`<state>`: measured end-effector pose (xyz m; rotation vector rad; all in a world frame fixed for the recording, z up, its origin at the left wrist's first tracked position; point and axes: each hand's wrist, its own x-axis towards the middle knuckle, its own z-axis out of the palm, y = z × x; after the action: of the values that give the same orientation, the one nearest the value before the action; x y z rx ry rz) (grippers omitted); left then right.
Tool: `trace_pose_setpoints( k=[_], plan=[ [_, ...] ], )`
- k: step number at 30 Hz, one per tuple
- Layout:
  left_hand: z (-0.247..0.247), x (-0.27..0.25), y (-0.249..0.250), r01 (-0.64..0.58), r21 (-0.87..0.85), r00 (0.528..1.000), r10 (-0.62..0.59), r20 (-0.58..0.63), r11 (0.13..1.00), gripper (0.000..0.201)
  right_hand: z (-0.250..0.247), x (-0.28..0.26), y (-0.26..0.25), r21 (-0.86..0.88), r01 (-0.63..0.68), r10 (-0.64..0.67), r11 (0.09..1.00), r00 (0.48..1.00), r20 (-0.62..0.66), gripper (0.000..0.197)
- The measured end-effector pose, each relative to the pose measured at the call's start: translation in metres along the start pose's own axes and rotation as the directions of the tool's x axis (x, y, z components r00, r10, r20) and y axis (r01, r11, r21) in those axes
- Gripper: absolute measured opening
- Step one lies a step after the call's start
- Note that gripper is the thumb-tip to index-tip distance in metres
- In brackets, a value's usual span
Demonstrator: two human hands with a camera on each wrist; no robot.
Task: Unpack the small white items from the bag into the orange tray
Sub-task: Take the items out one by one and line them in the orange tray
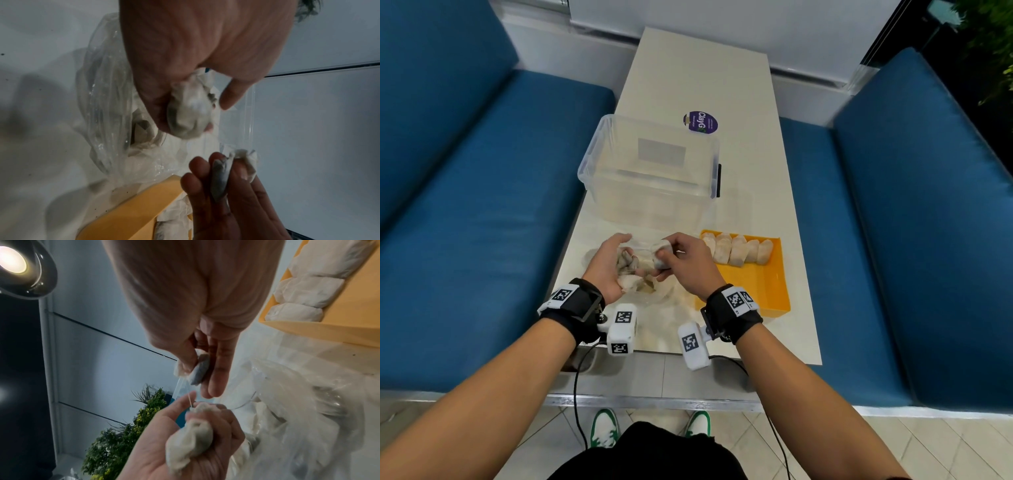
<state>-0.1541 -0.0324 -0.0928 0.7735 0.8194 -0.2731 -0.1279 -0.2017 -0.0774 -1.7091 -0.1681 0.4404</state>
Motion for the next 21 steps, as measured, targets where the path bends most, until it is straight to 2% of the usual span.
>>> trace_pose_setpoints(
  k=[3, 7, 11, 17, 19, 21],
  plan=[
    [-0.001, 0.009, -0.001, -0.029, 0.051, 0.999, 0.030, -0.034, 0.998, 0.030, -0.003, 0.001, -0.004, 0.037, 0.001, -0.001, 0.999, 1.000, -0.005, 0.011],
    [0.002, 0.012, 0.002, -0.118, 0.143, 0.988, 0.130, -0.081, 0.983, 0.031, -0.007, 0.005, -0.005, 0.042, 0.026, -0.024, 0.999, 0.999, -0.049, 0.009],
    [0.001, 0.009, 0.004, -0.166, 0.240, 0.981, 0.184, -0.054, 0.957, 0.028, -0.015, 0.008, -0.006, 0.073, 0.063, -0.053, 0.995, 0.989, -0.135, 0.011],
    [-0.004, 0.010, 0.003, -0.244, 0.292, 0.951, 0.287, -0.112, 0.925, 0.023, -0.028, 0.010, -0.012, 0.112, 0.153, -0.118, 0.982, 0.954, -0.276, 0.016],
    [-0.004, 0.007, 0.001, -0.252, 0.307, 0.956, 0.286, -0.072, 0.918, 0.022, -0.031, 0.010, -0.014, 0.118, 0.174, -0.130, 0.978, 0.941, -0.313, 0.016],
    [-0.001, 0.001, -0.001, -0.268, 0.319, 0.961, 0.274, 0.028, 0.909, 0.025, -0.030, 0.008, -0.015, 0.118, 0.153, -0.112, 0.981, 0.948, -0.297, 0.015]
  ],
)
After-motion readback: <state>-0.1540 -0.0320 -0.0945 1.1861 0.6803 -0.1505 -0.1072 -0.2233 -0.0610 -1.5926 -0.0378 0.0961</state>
